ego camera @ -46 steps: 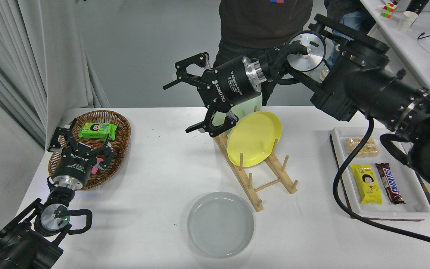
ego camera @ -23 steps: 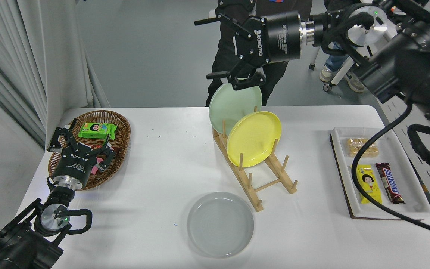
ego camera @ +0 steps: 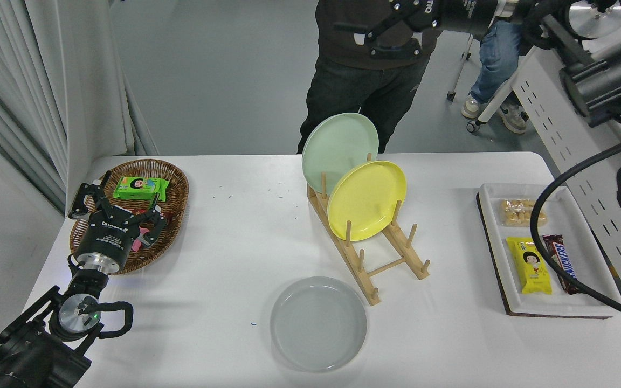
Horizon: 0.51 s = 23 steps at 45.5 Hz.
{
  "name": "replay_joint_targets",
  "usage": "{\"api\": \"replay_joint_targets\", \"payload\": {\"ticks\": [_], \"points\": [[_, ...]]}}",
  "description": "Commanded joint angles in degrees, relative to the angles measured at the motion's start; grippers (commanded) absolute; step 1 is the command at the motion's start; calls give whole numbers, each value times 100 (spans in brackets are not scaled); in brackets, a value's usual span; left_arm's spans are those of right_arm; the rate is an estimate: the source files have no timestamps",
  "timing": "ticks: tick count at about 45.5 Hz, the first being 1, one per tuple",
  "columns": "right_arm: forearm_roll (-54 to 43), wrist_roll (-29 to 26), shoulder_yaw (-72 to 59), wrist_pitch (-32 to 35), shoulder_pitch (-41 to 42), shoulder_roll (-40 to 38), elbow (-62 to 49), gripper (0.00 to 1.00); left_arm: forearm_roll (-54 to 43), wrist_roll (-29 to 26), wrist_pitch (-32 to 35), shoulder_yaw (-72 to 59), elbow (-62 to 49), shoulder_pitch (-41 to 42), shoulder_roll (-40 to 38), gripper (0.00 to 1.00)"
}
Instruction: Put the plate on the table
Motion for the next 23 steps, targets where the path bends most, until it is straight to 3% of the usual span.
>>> {"api": "replay_joint_targets", "payload": {"ticks": [1, 13, 23], "points": [[-819, 1220, -44, -11, -186, -218, -726, 100, -2, 0, 0, 0, 0, -1, 0, 98], [-1057, 2539, -1204, -82, -1020, -718, -263, 100, -2, 0, 0, 0, 0, 8, 0, 98], [-1048, 2759, -1266, -90, -2312, -1150, 257, 100, 7, 0, 0, 0, 0, -1, 0, 98]]}}
